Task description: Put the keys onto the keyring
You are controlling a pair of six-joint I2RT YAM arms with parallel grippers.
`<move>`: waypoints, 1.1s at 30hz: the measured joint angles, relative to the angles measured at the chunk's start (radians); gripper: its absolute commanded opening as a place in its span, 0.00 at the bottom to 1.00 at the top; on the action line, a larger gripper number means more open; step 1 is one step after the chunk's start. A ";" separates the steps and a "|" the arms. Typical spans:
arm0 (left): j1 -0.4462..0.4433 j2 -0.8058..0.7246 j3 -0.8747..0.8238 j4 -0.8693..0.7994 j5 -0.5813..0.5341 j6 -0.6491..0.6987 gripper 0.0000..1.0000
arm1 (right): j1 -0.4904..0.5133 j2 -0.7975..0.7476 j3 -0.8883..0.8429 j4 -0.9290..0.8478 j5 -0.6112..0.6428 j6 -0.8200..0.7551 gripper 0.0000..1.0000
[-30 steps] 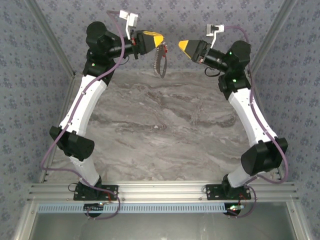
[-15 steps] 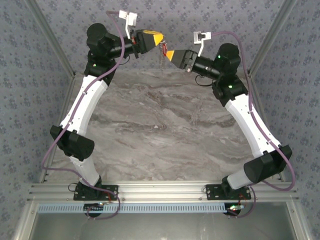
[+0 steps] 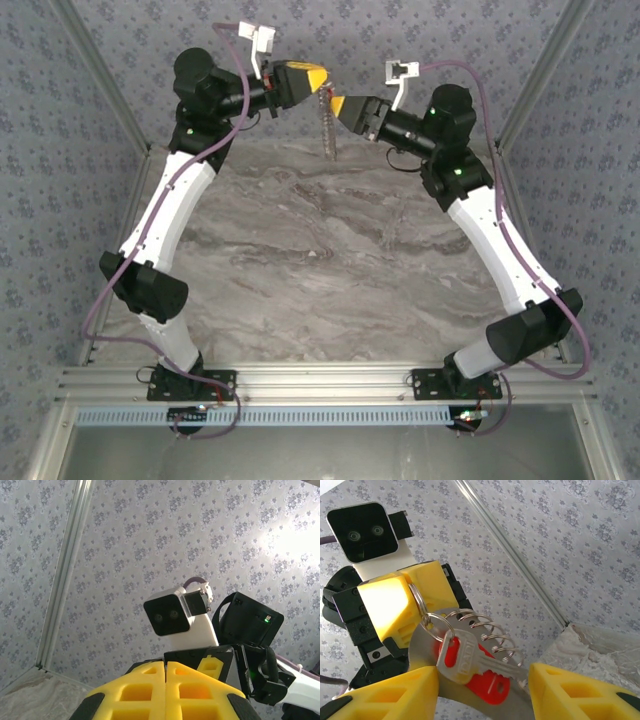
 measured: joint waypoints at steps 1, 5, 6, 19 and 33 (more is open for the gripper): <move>-0.001 0.000 0.000 0.000 0.000 0.000 0.00 | 0.004 0.002 0.004 0.000 0.000 0.000 0.52; -0.005 0.000 -0.003 0.003 0.000 0.000 0.00 | 0.022 0.016 0.026 0.000 0.000 -0.003 0.53; -0.005 -0.002 -0.006 0.004 0.000 0.000 0.00 | 0.025 0.020 0.030 0.001 0.000 -0.003 0.52; -0.005 -0.023 -0.048 0.015 -0.035 0.000 0.00 | 0.032 0.043 0.052 -0.019 -0.019 -0.027 0.00; -0.005 -0.029 -0.080 0.087 -0.045 -0.035 0.00 | 0.035 0.071 0.084 -0.016 -0.069 -0.020 0.00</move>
